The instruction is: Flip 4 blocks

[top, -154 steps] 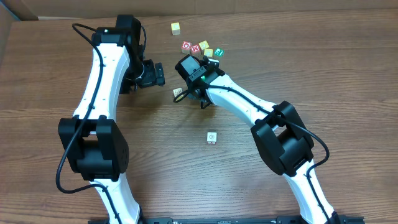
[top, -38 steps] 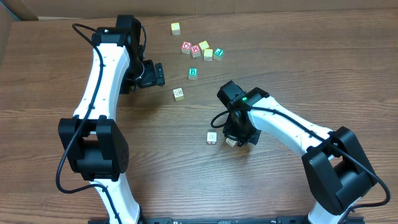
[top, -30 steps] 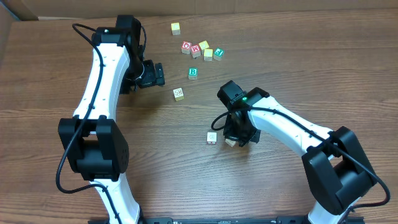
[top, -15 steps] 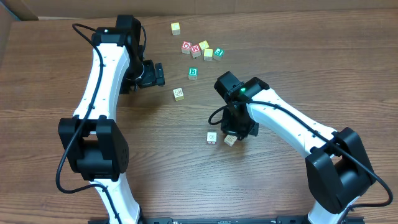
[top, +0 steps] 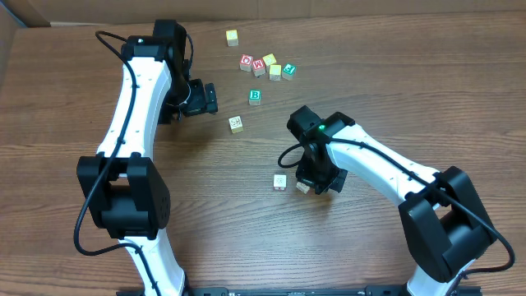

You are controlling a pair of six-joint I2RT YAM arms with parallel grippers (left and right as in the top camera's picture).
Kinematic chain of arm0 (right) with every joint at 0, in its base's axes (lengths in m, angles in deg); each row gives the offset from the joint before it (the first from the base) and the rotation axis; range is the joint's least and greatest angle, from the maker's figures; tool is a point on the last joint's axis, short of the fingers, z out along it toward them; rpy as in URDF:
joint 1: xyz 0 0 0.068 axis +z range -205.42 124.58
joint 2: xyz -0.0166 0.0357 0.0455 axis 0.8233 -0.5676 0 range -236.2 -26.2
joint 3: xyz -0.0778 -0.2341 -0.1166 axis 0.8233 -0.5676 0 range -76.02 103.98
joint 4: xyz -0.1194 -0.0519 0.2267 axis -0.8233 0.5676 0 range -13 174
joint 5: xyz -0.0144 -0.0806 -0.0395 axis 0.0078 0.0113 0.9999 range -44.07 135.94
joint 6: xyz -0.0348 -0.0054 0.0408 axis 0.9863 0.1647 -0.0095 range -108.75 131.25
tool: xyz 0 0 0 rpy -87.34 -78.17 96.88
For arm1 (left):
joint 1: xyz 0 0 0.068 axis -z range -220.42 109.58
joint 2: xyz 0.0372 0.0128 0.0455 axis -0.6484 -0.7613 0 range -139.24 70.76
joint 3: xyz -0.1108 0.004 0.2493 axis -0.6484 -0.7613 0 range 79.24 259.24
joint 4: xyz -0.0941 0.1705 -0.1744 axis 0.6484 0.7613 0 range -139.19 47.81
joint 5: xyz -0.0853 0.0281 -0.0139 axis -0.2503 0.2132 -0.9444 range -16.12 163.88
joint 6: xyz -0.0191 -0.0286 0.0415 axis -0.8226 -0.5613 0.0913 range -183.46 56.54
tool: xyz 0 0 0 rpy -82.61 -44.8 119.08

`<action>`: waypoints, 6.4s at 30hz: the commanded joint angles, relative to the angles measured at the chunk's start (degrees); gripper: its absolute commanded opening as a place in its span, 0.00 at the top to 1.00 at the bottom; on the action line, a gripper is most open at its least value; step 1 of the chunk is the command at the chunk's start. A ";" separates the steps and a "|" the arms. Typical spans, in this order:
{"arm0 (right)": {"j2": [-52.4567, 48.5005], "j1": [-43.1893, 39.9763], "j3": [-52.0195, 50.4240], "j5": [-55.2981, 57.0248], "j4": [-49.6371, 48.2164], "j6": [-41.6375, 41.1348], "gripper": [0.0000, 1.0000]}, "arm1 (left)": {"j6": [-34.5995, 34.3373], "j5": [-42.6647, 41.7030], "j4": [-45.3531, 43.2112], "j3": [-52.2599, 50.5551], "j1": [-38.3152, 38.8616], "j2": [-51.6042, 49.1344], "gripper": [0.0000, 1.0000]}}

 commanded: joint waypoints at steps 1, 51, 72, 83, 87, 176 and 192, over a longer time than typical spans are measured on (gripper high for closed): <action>-0.02 0.17 -1.18 0.37 -0.94 -1.92 0.95 | -1.20 0.15 -0.04 -0.04 0.17 1.20 0.00; -0.02 -0.57 -2.95 -4.61 -16.50 11.52 0.86 | -1.20 0.15 -0.09 -0.04 0.17 1.20 0.00; -0.02 6.40 -1.25 -5.92 -6.80 4.98 0.95 | -1.20 0.15 -0.11 -0.04 0.17 1.20 0.00; -0.04 6.40 -1.25 11.76 -7.96 6.69 0.96 | -1.22 0.13 -0.07 -0.04 0.17 1.20 0.00; -0.04 6.10 -1.27 11.74 -12.85 9.70 0.96 | -1.20 0.15 -0.07 -0.04 0.17 1.20 0.00; -0.04 4.13 -2.32 -1.05 -23.87 22.18 0.96 | -1.20 0.15 -0.11 -0.04 0.50 1.20 0.00; -0.04 4.15 -4.85 -2.64 -23.85 22.18 0.96 | -1.20 0.15 -0.13 -0.04 0.50 1.20 0.00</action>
